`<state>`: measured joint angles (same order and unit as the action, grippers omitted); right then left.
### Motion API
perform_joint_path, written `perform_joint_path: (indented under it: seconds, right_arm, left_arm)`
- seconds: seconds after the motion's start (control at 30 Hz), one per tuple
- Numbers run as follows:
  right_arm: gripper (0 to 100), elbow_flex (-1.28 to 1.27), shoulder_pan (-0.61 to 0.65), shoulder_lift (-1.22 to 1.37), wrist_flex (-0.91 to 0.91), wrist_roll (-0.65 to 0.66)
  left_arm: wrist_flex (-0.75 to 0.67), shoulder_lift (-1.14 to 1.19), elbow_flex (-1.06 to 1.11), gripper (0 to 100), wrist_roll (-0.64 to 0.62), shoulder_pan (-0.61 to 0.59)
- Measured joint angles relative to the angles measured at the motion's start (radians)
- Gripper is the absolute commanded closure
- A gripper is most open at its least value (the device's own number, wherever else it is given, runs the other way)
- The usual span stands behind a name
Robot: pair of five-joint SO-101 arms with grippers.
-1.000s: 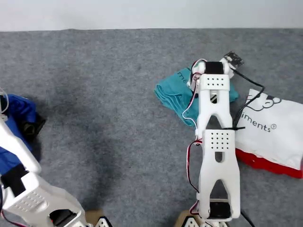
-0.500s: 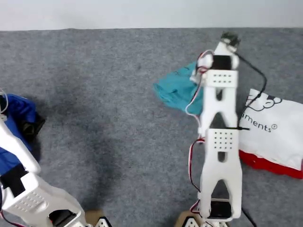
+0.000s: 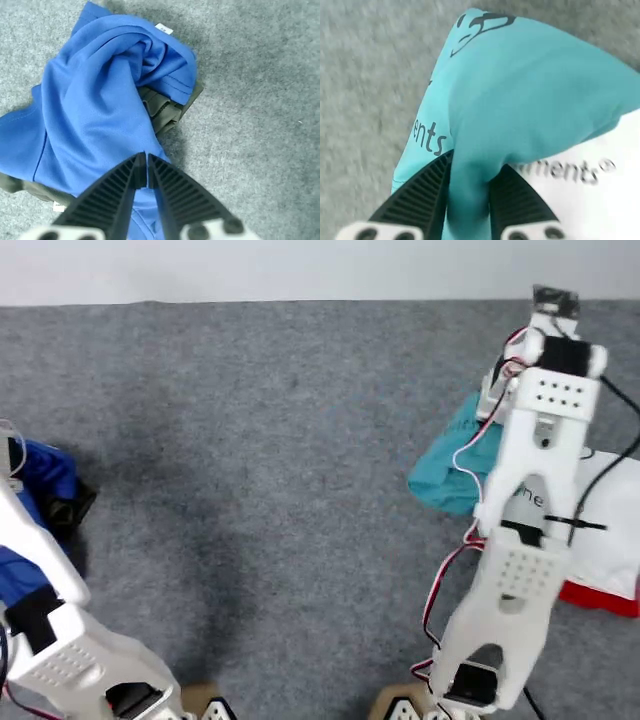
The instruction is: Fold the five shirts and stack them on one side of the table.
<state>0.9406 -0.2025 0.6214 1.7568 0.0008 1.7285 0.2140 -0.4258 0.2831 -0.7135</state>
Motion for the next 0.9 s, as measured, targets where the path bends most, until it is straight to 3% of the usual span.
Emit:
perform_joint_path:
  seconds: [0.3, 0.9]
  right_arm:
    - [99.0, -0.126, -0.129, -0.152, 0.000, 0.146]
    - [99.0, -0.147, -0.342, -0.152, 0.000, 0.245]
  left_arm:
    - [0.000, 0.000, 0.000, 99, 0.000, 0.029]
    - [0.002, 0.000, 0.035, 99, 0.000, 0.029]
